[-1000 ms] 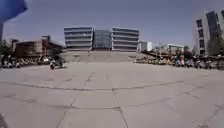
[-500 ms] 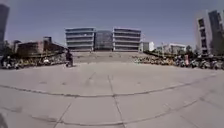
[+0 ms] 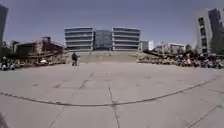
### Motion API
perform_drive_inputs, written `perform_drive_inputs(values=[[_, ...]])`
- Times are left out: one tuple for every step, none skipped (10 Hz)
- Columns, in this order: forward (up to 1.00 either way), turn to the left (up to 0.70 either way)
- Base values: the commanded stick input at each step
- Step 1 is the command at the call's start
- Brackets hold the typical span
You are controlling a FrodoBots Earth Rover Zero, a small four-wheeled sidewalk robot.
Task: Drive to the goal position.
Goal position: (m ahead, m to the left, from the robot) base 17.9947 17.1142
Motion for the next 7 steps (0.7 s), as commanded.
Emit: perform_drive_inputs(values=[[0.7,0.0],[0.7,0.0],[0.7,0.0],[0.7,0.0],[0.7,0.18],[0.7,0.35],[0.7,0.26]])
